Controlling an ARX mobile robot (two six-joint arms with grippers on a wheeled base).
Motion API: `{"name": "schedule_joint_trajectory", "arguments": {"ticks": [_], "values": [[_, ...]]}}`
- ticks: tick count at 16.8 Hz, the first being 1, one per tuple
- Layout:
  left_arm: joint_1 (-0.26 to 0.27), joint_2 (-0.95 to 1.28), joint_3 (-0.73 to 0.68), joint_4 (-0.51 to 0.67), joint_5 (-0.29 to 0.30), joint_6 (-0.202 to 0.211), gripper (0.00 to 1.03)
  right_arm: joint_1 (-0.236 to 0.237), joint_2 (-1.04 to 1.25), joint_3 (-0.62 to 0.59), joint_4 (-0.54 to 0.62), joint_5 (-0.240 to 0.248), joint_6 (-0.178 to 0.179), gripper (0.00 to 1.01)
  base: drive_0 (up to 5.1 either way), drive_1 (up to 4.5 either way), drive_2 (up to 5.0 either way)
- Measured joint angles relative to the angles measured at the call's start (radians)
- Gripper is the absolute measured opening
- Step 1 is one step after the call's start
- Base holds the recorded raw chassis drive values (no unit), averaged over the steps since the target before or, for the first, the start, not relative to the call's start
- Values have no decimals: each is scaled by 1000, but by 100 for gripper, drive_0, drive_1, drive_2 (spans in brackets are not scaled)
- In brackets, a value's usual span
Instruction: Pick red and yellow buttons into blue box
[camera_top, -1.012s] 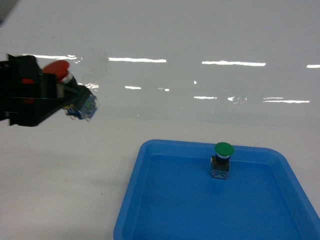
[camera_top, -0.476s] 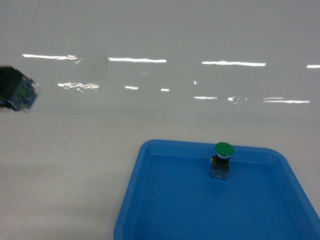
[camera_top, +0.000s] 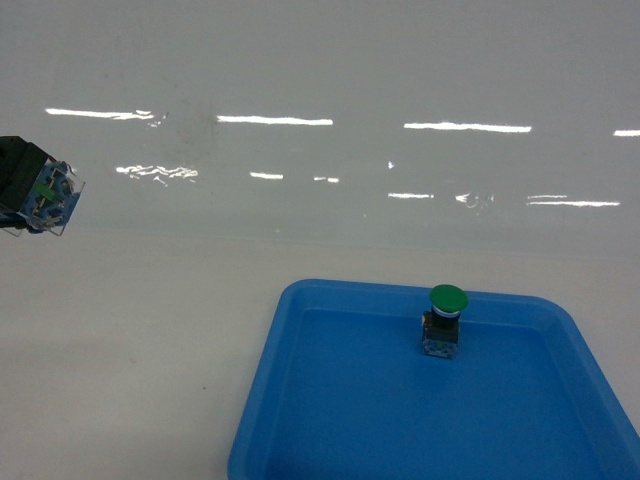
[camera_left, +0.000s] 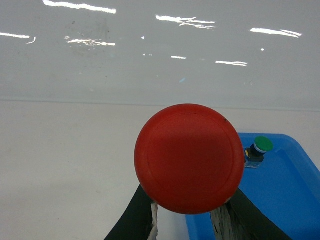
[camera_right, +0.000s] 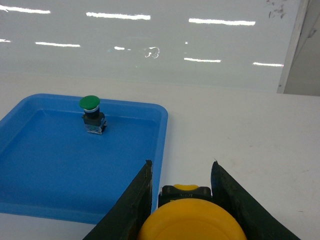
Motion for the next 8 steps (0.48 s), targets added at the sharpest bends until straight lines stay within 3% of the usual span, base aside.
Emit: {"name": "schedule_joint_trajectory", "arguments": {"ticks": [3,4,8], "values": [[0,0,0,0,0,0,20,0,0,0,0,0,0,32,1,-29,31],[0,0,0,0,0,0,19,0,0,0,0,0,0,32,-258,-229,495],[0,1,0,1,-3,0,19,0,2,0,0,3,0,32,-5,-405,395]]}}
